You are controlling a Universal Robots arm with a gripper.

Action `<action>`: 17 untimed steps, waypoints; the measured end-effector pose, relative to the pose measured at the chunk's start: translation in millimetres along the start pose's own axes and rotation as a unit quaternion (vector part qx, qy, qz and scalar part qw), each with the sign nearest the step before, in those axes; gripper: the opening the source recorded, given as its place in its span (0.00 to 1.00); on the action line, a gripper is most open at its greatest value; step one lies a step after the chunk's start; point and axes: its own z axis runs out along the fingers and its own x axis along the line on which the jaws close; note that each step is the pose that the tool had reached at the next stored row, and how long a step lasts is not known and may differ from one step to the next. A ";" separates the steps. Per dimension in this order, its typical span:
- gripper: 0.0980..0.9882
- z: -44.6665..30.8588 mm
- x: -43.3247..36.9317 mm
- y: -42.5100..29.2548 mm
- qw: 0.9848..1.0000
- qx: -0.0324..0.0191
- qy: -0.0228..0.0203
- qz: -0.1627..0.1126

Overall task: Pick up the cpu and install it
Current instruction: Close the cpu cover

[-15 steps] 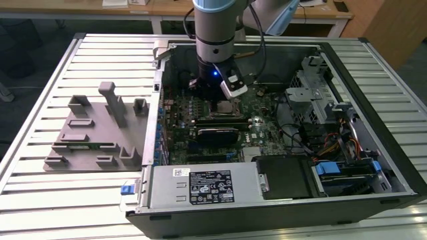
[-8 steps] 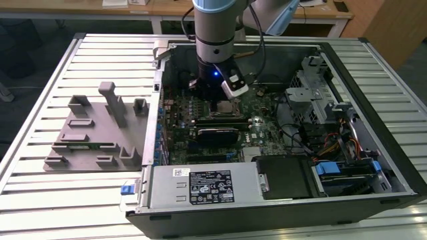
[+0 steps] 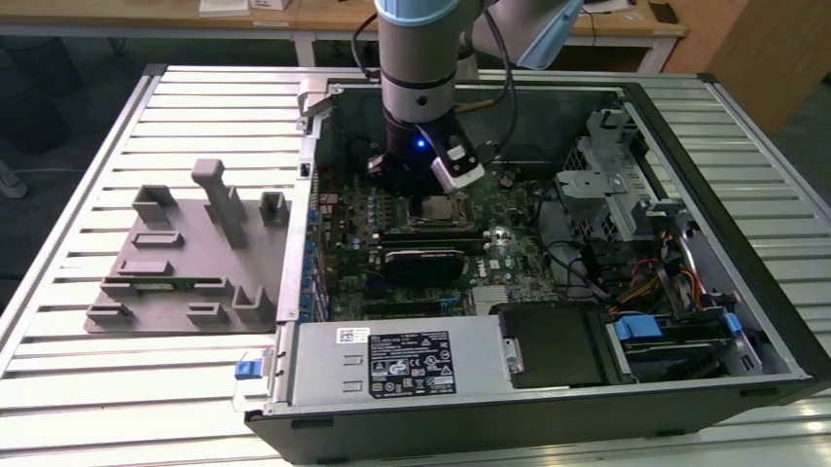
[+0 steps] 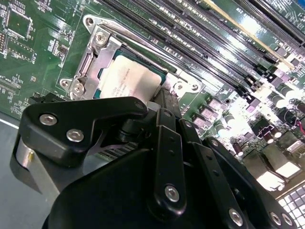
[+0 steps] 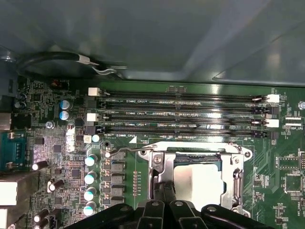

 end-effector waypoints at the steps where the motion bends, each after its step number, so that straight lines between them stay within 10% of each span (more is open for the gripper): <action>1: 0.01 0.0 0.0 0.0 1.000 0.000 0.000 -0.002; 17: 0.01 -1.5 -0.1 0.0 1.000 -0.003 0.000 -0.013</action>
